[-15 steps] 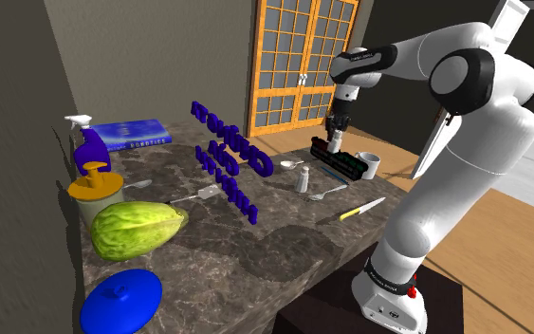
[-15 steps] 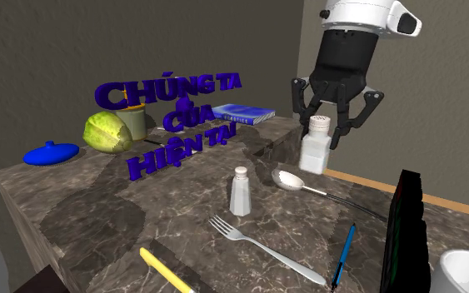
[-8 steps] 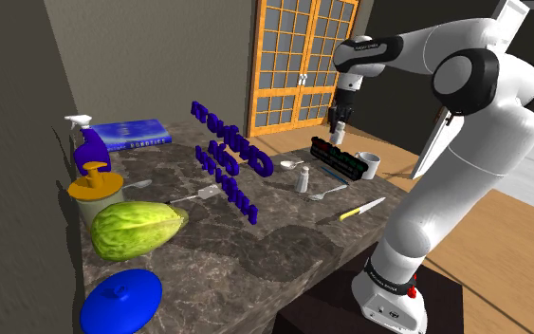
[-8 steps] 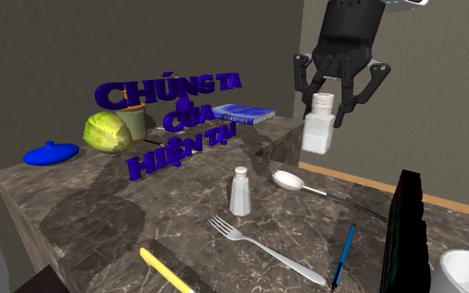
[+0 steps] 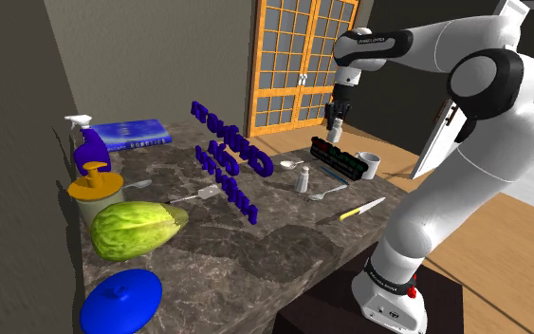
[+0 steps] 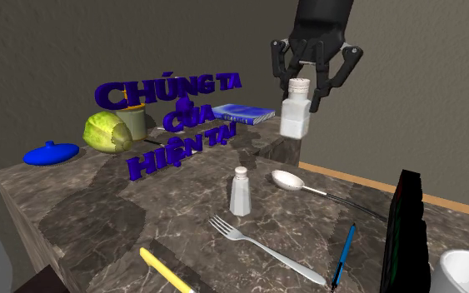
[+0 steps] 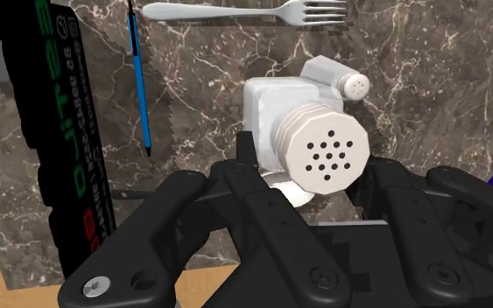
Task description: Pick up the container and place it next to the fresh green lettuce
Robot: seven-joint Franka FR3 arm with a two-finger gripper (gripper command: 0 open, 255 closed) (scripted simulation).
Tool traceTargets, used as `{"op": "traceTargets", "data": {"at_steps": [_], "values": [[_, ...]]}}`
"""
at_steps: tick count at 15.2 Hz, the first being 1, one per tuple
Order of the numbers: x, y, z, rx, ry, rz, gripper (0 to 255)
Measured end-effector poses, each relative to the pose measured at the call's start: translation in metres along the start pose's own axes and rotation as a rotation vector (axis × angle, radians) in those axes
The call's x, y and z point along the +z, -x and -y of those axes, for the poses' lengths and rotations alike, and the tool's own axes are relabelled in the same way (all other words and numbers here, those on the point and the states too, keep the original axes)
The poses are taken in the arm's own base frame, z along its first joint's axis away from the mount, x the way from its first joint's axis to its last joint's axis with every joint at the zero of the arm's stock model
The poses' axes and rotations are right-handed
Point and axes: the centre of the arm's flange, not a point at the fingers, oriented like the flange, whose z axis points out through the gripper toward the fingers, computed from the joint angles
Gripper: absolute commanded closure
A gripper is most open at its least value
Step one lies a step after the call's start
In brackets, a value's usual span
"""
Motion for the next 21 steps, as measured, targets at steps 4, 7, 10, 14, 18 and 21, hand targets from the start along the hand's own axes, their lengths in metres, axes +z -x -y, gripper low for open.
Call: {"op": "traceTargets", "data": {"at_steps": [4,7,10,14,18,21], "values": [[0.006,0.013,0.051,0.0,0.0,0.0,255],[0.01,0.026,0.09,0.0,0.0,0.0,255],[0.015,0.036,0.129,0.0,0.001,0.0,255],[0.02,0.051,0.177,0.0,0.001,0.0,255],[0.027,0.063,0.225,0.0,0.001,0.0,255],[0.034,0.074,0.266,0.0,0.001,0.0,255]]}}
